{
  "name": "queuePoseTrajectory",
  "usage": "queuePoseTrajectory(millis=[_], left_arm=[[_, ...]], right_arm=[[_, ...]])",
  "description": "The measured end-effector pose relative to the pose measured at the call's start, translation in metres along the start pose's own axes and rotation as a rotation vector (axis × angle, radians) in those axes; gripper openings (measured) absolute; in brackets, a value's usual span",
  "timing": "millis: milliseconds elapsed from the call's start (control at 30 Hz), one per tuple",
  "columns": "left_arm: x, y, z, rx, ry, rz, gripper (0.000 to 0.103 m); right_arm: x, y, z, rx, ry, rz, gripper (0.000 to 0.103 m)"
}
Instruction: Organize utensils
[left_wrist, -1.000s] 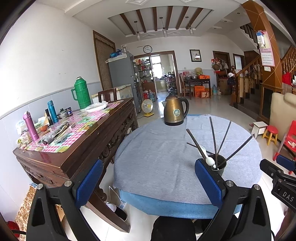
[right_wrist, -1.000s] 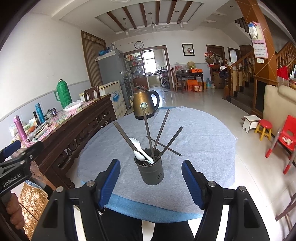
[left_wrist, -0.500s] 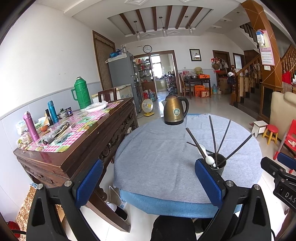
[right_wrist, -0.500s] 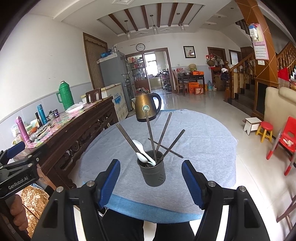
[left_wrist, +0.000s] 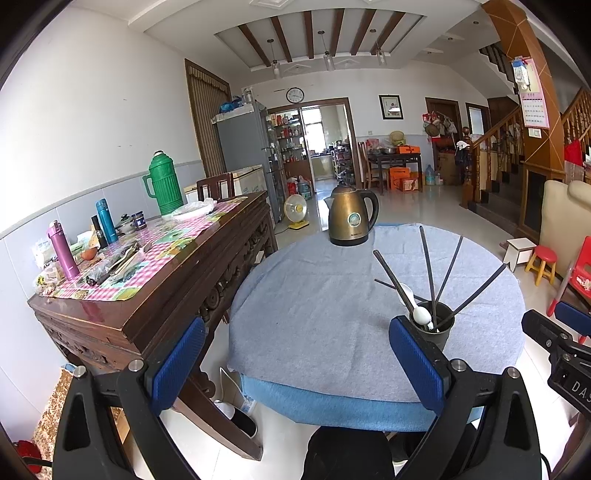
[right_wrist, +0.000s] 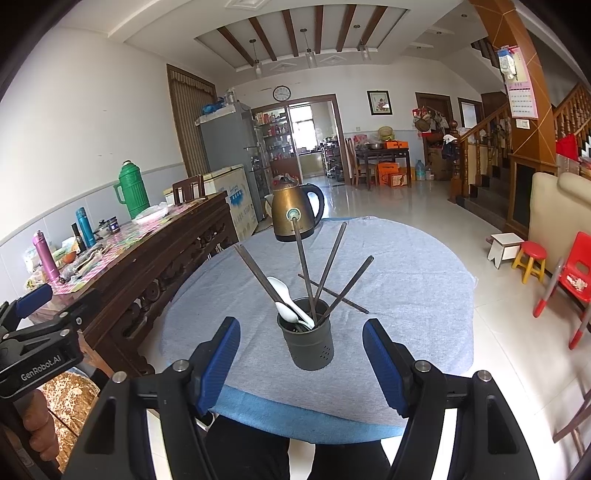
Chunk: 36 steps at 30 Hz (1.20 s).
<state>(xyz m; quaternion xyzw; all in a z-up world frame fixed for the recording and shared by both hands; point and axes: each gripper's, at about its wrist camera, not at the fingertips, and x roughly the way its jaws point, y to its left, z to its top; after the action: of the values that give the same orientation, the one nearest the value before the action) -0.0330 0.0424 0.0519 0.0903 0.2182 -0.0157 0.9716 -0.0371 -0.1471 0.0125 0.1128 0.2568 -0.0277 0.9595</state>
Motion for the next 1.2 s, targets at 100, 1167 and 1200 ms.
queuePoseTrajectory(millis=[100,1167,1200], left_arm=[[-0.0002,-0.0002,-0.0002,0.0,0.002,0.001,0.1],[0.0017,0.0006,0.0004,0.004,0.006,0.003,0.1],[0.002,0.0004,0.0006,0.005,0.006,0.005,0.1]], right_arm=[[0.0001,0.001,-0.0001,-0.002,-0.001,0.0,0.073],[0.0006,0.002,0.0017,-0.003,-0.002,0.004,0.073],[0.0006,0.0021,0.0017,-0.004,-0.002,0.003,0.073]])
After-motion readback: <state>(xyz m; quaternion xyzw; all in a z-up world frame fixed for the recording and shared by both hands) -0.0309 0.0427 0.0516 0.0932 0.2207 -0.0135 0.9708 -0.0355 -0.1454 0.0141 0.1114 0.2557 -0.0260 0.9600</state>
